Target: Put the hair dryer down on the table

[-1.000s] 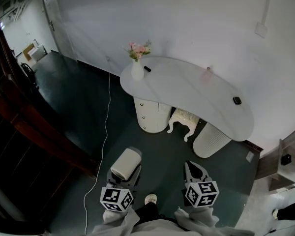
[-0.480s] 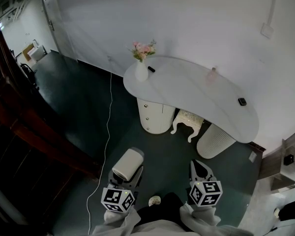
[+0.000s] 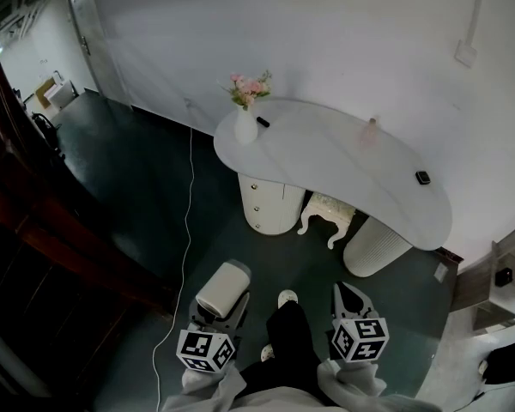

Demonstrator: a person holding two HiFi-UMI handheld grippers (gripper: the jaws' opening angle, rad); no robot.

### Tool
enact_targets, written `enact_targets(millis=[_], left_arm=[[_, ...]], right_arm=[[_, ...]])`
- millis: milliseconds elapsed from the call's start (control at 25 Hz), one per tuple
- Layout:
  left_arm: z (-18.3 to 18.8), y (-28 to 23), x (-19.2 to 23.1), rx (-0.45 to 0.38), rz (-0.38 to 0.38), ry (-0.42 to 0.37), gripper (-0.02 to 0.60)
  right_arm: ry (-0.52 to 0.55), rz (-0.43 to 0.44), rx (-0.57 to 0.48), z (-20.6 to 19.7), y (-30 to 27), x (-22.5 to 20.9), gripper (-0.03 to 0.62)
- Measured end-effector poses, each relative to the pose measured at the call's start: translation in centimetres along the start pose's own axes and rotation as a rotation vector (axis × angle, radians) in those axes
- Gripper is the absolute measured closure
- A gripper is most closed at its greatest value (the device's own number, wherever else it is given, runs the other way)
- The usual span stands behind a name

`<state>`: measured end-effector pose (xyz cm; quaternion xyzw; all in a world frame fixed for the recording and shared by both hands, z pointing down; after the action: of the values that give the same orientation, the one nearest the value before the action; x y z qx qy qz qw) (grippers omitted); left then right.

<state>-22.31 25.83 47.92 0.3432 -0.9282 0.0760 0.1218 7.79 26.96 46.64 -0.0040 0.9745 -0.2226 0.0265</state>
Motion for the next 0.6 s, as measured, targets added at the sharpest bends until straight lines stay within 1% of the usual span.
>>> enact_targets(millis=[200,360,600], left_arm=[[0.5,-1.0,1.2,-0.007,0.009,0.028,0.25],[1.3,-2.5,2.2,-0.007,0.009,0.007,0.25],[2.2,-5.3,3.8,-0.007,0.026,0.011,0.25]], right_arm=[[-0.014,0.015,0.015,0.8,-1.6,0.2,0.545],[-0.001,0.018,0.008,2.0,-3.3,0.3,0.545],[-0.001,0.031,0.018,3.7,-6.5,-0.2,0.545]])
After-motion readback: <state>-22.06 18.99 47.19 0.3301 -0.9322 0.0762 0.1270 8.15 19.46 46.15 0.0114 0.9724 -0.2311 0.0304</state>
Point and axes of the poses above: the fingertips, and each gripper's own axes: y backward along the fingers, x to its left, z out of its top, the point moved 8 cm from there along y, backward along the fingers, and after that the axes turned 13 degrees about -z, right-handed, at the moved point
